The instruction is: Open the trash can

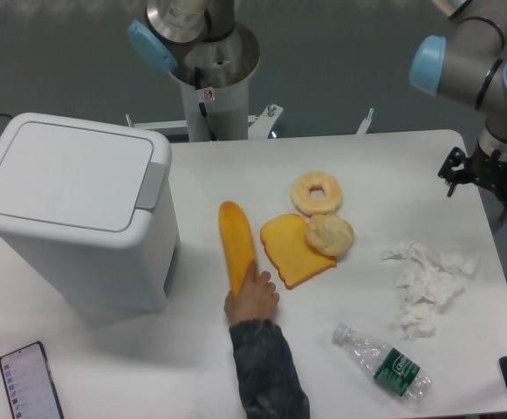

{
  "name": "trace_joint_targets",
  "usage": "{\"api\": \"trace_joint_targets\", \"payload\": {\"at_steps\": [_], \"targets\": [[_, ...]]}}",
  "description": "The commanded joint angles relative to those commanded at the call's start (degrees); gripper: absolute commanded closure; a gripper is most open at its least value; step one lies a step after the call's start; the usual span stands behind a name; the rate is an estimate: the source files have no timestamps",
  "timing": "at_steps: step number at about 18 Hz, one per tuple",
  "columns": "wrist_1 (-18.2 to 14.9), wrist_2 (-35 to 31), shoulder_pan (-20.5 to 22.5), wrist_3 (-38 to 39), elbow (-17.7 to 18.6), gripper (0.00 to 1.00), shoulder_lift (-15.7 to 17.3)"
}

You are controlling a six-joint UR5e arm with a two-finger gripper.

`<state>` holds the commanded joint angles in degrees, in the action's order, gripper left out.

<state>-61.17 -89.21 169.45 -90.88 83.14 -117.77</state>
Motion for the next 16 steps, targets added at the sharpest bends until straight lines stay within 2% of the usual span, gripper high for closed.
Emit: {"api": "trace_joint_targets", "payload": {"at_steps": [7,9,16], "targets": [[-0.1,0.0,0.0,0.6,0.9,0.00,0.3],[0.2,-0.3,0.6,0.2,1.7,0.00,2.4],[-0.2,0.9,0.2,2.5,3.0,0.00,6.1]]}}
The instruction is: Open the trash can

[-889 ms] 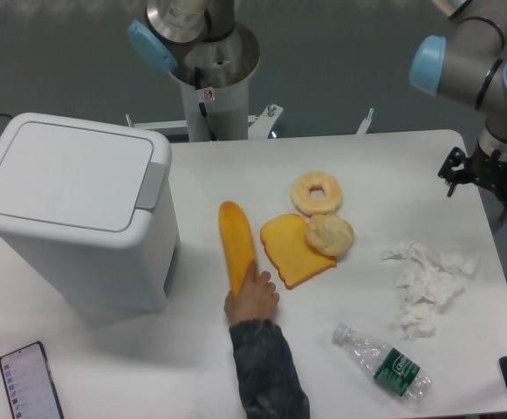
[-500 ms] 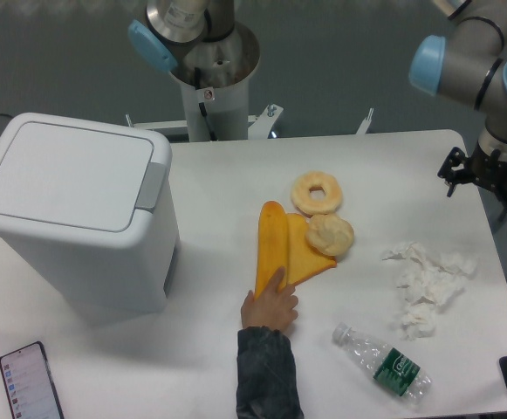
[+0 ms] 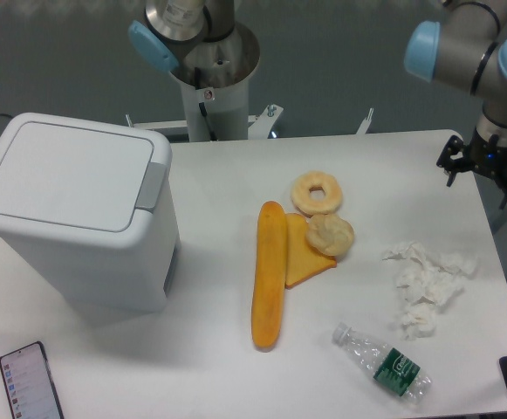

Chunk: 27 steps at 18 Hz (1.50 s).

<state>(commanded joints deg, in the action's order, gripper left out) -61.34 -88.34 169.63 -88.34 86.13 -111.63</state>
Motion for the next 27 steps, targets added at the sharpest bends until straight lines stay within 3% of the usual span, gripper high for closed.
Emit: {"api": "trace_joint_targets", "payload": {"at_steps": [4,5,7,9,15,19,22,27], "targets": [[-0.6,5.8,-0.6,8.6,2.7,0.00,5.7],[-1.7,6.5,-1.1,9.7,3.2,0.05,6.9],[-5.2,8.1,-3.0,14.0,3.4,0.32,10.3],[-6.4,9.8,-4.9,21.2,3.5,0.50,12.5],[-6.8,10.1,-15.4,35.9,5.1,0.80,17.9],[-6.8,10.2,-22.7,46.1,7.1,0.92,21.7],[-6.6,11.3,-28.1,54.0,7.9,0.94,22.2],[-6.3,15.7,-30.1,60.2,7.9,0.94,22.3]]}}
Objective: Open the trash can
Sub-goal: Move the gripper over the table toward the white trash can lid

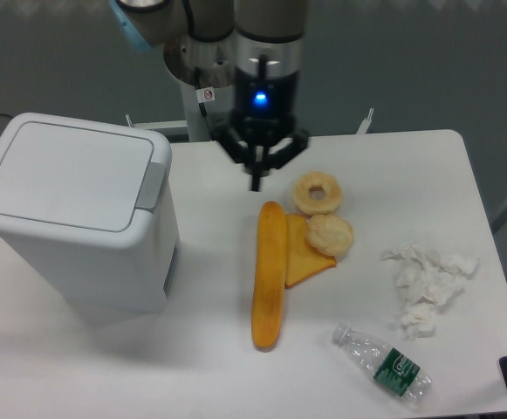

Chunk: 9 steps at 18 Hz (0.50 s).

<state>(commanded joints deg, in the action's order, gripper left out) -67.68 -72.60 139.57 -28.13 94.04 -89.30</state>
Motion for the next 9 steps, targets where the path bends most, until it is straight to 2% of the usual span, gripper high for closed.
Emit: {"api": "trace_joint_targets", "payload": {"at_steps": [9], "targets": [[-0.1,5.4,-3.1,1.8,0.0,0.95,0.9]]}}
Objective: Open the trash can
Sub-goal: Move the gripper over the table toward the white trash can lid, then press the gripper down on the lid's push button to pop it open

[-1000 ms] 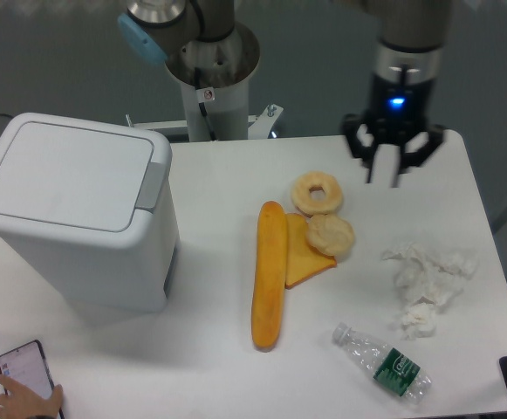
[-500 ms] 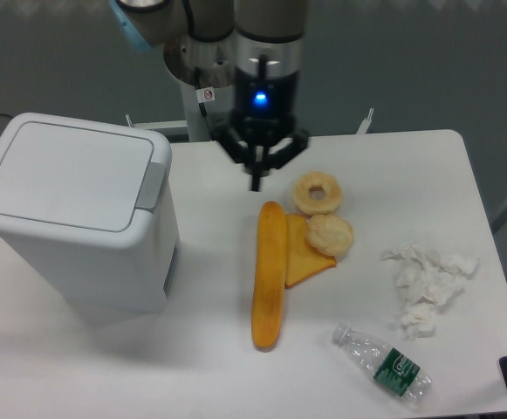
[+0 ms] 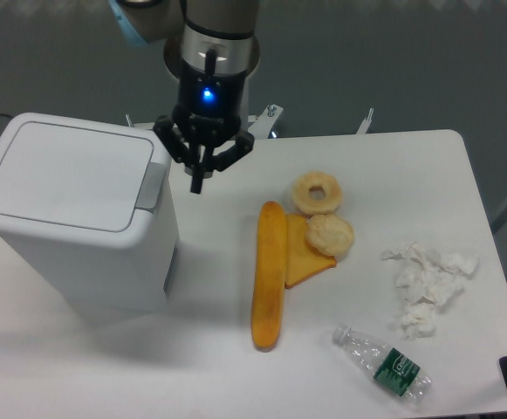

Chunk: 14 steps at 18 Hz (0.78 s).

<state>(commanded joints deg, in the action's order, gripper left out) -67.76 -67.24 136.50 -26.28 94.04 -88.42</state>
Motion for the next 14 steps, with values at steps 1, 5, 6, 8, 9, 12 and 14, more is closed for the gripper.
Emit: {"api": "trace_joint_targets", "payload": {"at_steps": [1,5,6,8,9,12,14], "targets": [[0.0,0.0,-0.3,0.5,0.1,0.95,0.4],[-0.1,-0.1,-1.1,0.9,0.9,0.95,0.6],[0.0,0.0,-1.1,0.9,1.3,0.95,0.6],[0.1,-0.1,-1.1,0.9,2.2,0.95,0.5],[0.2,-0.2,-1.1,0.8,2.4,0.95,0.3],[0.2,-0.1,-1.1,0.8,2.7,0.95,0.0],[0.1,-0.1,-1.1,0.8,2.7,0.95,0.0]]}}
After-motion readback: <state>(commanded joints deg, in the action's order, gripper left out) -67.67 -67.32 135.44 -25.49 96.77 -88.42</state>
